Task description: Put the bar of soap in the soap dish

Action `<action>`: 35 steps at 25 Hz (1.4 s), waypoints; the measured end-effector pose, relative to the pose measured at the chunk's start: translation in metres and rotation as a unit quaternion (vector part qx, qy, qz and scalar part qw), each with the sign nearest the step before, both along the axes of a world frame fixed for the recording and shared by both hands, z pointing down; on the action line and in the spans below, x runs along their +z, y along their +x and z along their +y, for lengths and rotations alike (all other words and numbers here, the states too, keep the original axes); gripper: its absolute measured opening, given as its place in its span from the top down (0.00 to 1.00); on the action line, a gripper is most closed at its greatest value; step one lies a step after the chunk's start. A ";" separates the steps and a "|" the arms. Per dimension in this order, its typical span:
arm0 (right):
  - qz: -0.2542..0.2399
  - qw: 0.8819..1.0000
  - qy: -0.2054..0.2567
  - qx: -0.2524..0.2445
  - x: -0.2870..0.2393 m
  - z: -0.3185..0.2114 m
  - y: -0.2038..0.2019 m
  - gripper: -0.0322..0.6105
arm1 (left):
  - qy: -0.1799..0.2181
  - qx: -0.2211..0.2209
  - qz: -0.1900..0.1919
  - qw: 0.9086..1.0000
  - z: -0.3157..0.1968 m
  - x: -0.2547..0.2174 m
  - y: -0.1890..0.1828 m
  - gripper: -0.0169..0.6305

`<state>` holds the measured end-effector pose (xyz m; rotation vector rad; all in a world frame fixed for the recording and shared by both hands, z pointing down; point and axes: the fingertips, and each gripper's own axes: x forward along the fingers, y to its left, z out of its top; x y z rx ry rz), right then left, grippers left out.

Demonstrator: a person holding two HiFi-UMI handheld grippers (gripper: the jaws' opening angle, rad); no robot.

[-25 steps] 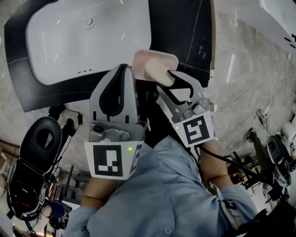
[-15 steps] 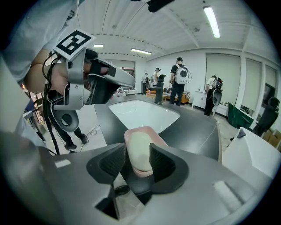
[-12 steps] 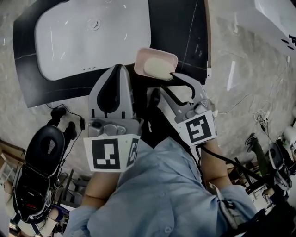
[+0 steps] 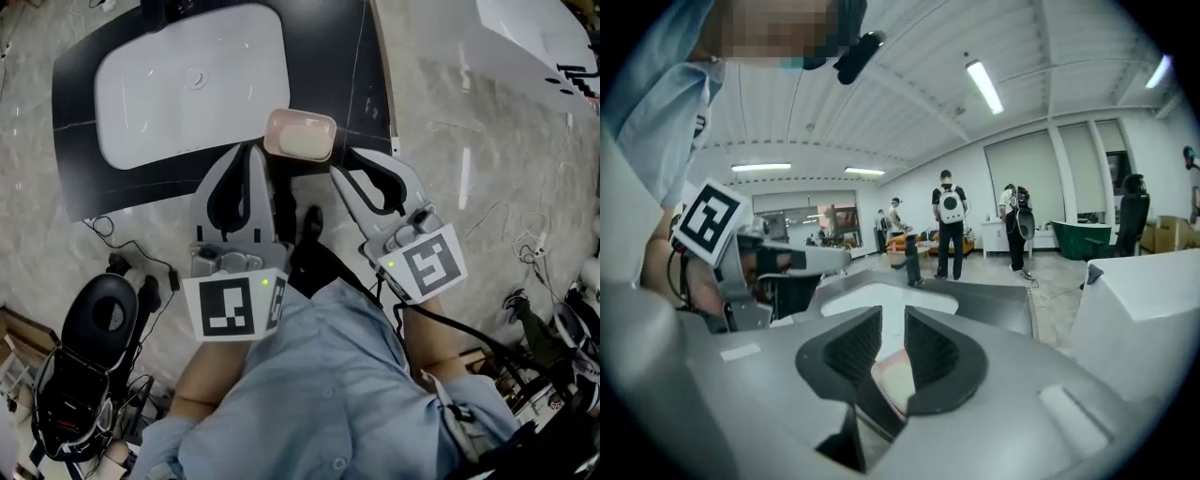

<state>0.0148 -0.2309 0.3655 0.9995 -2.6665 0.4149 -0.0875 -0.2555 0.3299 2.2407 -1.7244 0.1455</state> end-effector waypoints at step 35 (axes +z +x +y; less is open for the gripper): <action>-0.076 0.988 0.131 0.030 -0.152 0.077 0.005 0.95 | 0.139 0.010 -0.054 0.989 0.108 -0.121 0.049 0.96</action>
